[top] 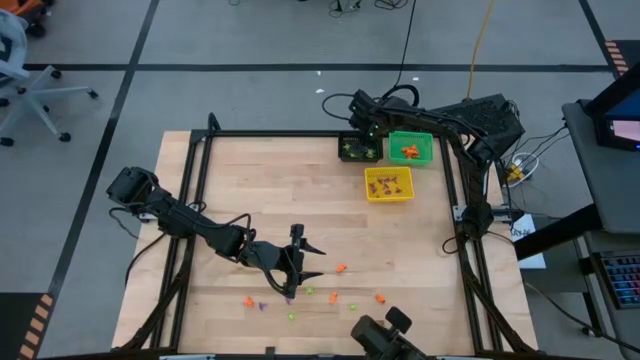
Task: Sort Halloween decoration
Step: Put the green spider toy into the black basket
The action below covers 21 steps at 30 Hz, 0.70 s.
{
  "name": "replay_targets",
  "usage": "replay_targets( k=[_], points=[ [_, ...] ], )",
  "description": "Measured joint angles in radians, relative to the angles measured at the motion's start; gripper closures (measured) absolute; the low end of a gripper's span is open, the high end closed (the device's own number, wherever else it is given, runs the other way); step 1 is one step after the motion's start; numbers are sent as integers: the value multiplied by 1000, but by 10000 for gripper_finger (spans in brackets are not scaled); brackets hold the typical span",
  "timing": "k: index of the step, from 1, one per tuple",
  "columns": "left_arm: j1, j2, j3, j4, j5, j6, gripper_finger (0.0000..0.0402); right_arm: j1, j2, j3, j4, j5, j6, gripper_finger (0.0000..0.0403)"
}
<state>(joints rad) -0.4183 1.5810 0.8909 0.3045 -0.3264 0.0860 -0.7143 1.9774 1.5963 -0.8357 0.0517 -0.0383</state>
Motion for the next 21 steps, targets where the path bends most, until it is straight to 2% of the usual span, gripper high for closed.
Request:
replay_targets(
  k=[5, 9, 15, 21],
  points=[
    [0, 0, 0, -5, 0, 0, 164, 1, -4, 0, -33, -1, -1, 303],
    [0, 0, 0, -27, -7, 0, 164, 20, -62, 0, -83, 0, -1, 280],
    [1, 0, 0, -71, -59, 0, 164, 121, -230, 0, -136, 1, 13, 277],
    [1, 0, 0, -76, -74, -1, 164, 293, -404, 0, -216, 4, 70, 279]
  ],
)
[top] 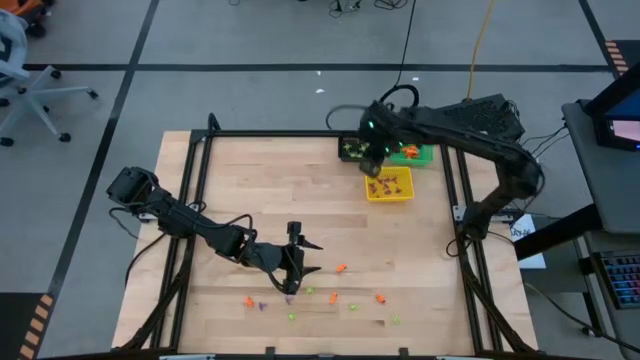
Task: Sort Halloween decoration
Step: Put the green spider toy into the black basket
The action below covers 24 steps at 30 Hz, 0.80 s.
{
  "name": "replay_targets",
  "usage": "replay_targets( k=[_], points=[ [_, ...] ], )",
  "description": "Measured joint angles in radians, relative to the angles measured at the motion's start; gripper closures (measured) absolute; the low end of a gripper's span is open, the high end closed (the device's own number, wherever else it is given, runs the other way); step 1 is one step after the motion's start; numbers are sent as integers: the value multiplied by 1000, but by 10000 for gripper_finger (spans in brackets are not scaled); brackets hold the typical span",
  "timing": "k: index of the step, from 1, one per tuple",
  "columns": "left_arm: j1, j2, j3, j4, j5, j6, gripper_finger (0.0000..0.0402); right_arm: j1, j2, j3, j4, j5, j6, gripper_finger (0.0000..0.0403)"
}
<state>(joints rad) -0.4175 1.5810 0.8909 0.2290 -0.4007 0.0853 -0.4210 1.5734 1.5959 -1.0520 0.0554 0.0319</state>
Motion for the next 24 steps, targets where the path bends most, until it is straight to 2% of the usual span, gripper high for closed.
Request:
replay_targets(
  k=[3, 7, 13, 16, 24],
  points=[
    [0, 0, 0, 0, 0, -1, 164, 112, -74, -19, -19, 0, 40, 279],
    [-1, 0, 0, 0, 0, -2, 164, 270, -179, -108, -14, 9, 104, 279],
    [-1, 0, 0, 17, -1, -2, 164, 516, -330, -331, 28, 187, 283, 279],
    [-1, 0, 0, 38, -1, -2, 164, 621, -394, -469, 105, 235, 377, 279],
    [-1, 1, 0, 57, -2, -37, 164, 799, -462, -780, 450, 235, 481, 279]
  ],
)
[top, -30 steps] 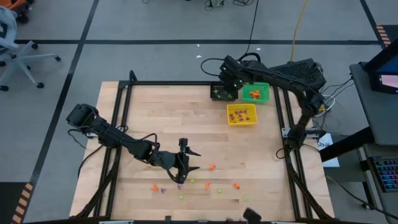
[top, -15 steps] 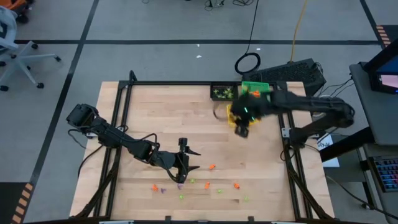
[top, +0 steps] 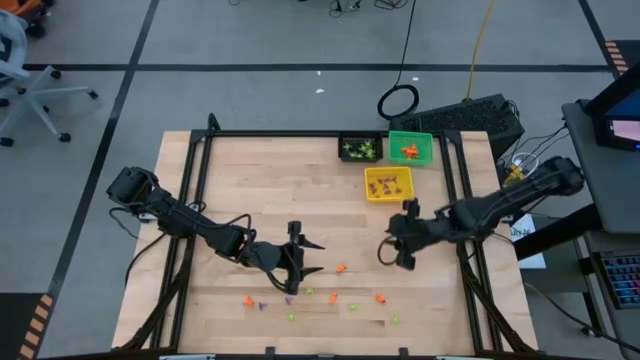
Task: Sort Halloween decoration
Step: Put the green spider toy into the black basket
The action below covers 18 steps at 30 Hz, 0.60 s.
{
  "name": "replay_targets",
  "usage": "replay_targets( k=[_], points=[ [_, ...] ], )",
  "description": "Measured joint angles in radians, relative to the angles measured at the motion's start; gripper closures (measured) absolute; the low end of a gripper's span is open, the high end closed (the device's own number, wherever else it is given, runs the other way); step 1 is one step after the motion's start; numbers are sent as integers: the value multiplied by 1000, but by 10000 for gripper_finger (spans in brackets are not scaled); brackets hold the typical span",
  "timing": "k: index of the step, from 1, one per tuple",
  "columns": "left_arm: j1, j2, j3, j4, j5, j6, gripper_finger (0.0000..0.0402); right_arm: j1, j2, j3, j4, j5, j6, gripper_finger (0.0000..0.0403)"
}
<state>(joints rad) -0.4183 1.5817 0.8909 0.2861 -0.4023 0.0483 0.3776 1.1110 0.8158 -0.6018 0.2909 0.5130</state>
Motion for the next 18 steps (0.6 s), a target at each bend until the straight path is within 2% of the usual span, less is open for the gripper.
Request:
replay_targets(
  k=[6, 11, 18],
  points=[
    [0, 15, 0, -7, -19, -137, 164, 74, 40, -101, 172, 3, 10, 279],
    [-9, 50, 0, -10, -20, -198, 164, 139, 113, -109, 271, 45, -50, 279],
    [-7, 131, 0, 11, -25, -252, 164, 205, 230, -109, 368, 52, -74, 279]
  ],
)
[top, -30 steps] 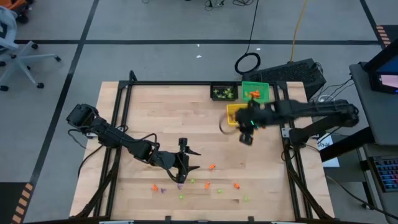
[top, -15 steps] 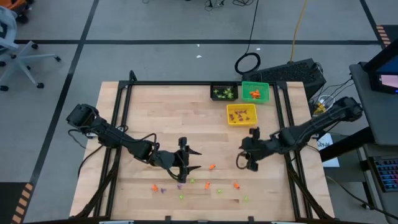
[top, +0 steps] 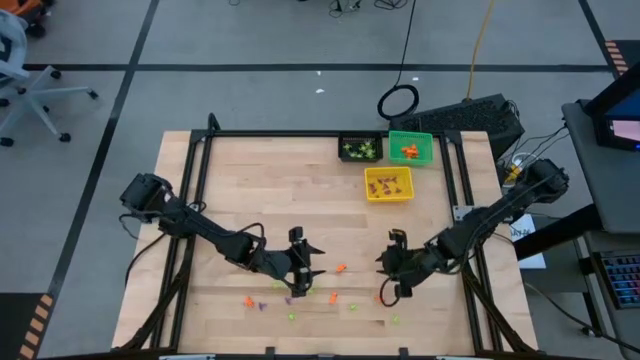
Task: Sort Halloween decoration
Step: Put the green spider toy into the black basket
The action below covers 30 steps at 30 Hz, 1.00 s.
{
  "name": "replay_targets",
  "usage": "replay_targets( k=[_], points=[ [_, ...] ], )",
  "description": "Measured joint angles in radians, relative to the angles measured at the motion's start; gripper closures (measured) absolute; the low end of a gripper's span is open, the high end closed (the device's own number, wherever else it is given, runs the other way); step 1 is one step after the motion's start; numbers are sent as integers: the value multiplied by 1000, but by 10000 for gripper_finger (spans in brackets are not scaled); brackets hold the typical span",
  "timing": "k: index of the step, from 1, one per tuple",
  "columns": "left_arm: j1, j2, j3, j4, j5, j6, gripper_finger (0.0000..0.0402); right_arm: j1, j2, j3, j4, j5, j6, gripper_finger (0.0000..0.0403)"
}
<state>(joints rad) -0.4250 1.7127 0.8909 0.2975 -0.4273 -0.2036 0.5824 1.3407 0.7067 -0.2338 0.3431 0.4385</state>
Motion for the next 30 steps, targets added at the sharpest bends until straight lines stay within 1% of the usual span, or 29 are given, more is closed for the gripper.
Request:
replay_targets(
  k=[4, 9, 11, 18, 25, 30],
  points=[
    [0, 35, 0, 45, -2, -2, 164, 22, 64, 0, 20, 0, -7, 279],
    [0, 58, 0, 78, -2, -3, 164, 22, 119, 0, 22, 1, -36, 279],
    [-1, 66, 0, 101, -2, -4, 164, 22, 131, 0, 22, 0, -39, 279],
    [-9, 69, 0, 97, -1, -52, 164, 22, 135, 0, 27, 0, -39, 279],
    [-85, 69, 0, 98, 3, -54, 164, 22, 135, 0, 42, 0, -36, 279],
    [-154, 89, 0, 109, -43, -80, 164, 22, 135, 0, 52, 0, -36, 279]
  ],
)
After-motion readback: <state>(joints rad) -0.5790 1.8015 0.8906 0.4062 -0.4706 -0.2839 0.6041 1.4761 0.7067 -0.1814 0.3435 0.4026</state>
